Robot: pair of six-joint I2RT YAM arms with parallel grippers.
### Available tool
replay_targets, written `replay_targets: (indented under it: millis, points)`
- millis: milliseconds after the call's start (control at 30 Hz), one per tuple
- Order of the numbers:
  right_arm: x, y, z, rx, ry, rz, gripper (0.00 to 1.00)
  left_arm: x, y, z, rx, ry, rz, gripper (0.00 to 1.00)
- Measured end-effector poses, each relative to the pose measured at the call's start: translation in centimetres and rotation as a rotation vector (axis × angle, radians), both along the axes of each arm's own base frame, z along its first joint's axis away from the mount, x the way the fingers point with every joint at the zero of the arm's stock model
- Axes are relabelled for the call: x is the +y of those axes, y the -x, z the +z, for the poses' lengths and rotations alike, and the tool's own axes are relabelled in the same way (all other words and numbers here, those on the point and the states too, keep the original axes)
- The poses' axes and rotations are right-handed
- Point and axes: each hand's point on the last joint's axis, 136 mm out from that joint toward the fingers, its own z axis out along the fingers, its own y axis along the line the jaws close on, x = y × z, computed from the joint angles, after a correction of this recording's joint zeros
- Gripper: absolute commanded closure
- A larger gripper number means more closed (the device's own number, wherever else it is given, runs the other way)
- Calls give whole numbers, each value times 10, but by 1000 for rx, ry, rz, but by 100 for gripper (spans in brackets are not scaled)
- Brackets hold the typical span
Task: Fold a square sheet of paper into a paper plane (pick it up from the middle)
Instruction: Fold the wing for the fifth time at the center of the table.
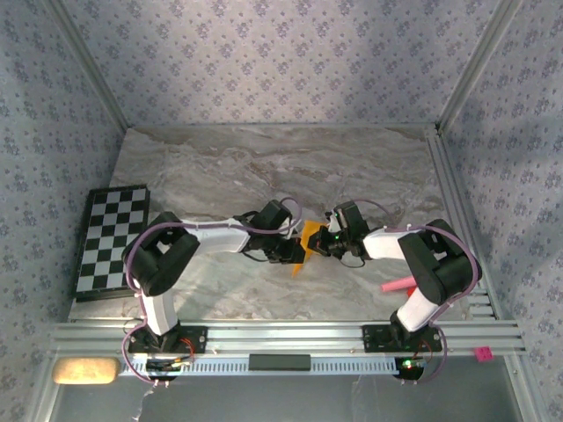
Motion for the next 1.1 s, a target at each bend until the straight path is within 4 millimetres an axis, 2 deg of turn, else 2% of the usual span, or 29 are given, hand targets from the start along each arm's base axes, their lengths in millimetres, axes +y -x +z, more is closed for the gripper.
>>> replay_targets:
  millis: [333,667,1100]
  points:
    - [0,0,0,-4,2,5,100,-14,-1,6,-28,-2,-22,87]
    - [0,0,0,-4,3,5,100,0,6,-23,-10,-80,-25,88]
    - [0,0,-1,-4,3,7,100,7,10,-24,-49,-55,-18,88]
